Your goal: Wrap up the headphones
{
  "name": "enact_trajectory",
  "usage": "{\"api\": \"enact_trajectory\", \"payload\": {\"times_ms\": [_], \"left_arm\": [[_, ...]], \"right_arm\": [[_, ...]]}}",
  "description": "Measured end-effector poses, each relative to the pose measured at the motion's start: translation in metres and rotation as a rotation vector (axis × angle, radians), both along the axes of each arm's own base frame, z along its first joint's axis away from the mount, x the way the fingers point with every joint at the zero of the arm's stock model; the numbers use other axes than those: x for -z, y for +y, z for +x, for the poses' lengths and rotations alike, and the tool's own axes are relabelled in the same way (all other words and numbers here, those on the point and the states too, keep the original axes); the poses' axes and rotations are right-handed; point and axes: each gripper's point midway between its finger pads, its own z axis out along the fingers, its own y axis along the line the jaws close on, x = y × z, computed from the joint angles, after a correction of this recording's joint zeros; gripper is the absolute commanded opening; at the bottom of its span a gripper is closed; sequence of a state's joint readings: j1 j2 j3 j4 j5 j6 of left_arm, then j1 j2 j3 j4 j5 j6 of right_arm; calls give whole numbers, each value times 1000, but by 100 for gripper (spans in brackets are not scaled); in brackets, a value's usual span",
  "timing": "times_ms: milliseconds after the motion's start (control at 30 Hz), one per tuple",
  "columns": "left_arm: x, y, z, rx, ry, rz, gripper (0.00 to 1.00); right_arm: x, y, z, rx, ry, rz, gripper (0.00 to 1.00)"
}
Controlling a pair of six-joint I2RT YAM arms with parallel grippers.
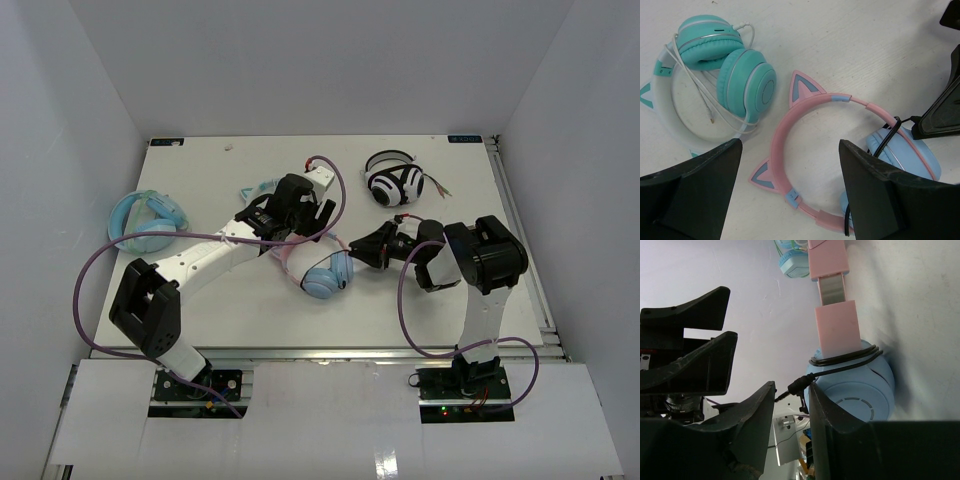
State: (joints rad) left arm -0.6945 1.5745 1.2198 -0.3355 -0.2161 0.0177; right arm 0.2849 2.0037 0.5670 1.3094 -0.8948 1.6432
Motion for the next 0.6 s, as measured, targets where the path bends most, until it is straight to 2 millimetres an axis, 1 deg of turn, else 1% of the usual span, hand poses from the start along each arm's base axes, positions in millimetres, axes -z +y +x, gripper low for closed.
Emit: {"api": "enact_trajectory", "payload": {"times_ms": [67, 233, 600], "left_arm": [[0, 0, 0, 1, 0, 0, 89], [0, -1, -1, 2, 3, -5, 89], [0, -3, -2, -6, 15, -28, 89]], "right_arm": [[0, 1, -2, -7, 2, 1, 48], [-4, 3, -4, -20, 3, 9, 52], [-8, 3, -7, -33, 7, 18, 51]]}}
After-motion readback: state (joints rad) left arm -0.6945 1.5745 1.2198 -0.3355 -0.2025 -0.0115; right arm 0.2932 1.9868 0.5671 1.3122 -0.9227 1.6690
